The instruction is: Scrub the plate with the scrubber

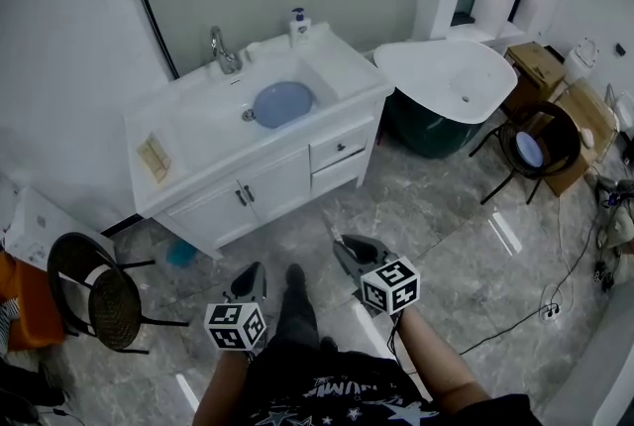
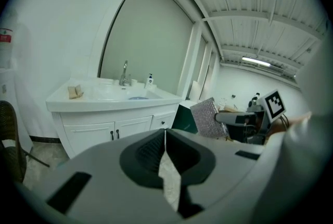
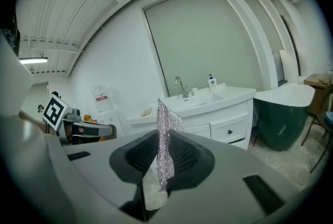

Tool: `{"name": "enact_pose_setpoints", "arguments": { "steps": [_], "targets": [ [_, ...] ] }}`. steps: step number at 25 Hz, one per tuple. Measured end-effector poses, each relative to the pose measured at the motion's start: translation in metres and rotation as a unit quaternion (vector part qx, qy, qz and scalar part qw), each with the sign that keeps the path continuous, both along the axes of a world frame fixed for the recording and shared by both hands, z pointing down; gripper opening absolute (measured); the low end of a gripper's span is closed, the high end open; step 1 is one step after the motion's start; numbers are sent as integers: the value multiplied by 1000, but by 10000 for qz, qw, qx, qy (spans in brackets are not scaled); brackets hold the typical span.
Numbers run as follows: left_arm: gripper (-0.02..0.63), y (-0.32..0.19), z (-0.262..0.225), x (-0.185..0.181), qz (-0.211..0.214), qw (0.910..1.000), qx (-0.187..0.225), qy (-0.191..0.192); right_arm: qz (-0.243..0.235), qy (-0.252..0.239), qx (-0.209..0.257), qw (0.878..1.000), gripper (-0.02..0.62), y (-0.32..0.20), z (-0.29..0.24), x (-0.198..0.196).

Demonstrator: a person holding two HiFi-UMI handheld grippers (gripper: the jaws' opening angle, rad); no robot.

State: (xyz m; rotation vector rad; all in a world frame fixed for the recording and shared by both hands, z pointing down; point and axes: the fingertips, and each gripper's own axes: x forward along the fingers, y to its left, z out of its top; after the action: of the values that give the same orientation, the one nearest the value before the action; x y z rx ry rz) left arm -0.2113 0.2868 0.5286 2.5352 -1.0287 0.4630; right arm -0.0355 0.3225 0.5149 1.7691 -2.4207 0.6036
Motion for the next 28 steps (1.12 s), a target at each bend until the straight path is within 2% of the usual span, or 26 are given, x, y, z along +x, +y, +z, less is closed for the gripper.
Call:
{"name": "enact_pose_setpoints", "arguments": {
  "steps": [11, 22, 28],
  "targets": [
    [20, -97, 0, 45, 119, 9998, 7, 155, 138, 13, -61, 9999, 71, -87, 5, 40],
    [20, -228, -4, 82, 229, 9996, -127, 143, 408, -60, -203, 9989, 71, -207, 0, 80],
    [20, -290, -5, 89, 234, 9991, -268, 213, 439, -38, -294, 9986, 71, -269, -6, 87]
  ]
}}
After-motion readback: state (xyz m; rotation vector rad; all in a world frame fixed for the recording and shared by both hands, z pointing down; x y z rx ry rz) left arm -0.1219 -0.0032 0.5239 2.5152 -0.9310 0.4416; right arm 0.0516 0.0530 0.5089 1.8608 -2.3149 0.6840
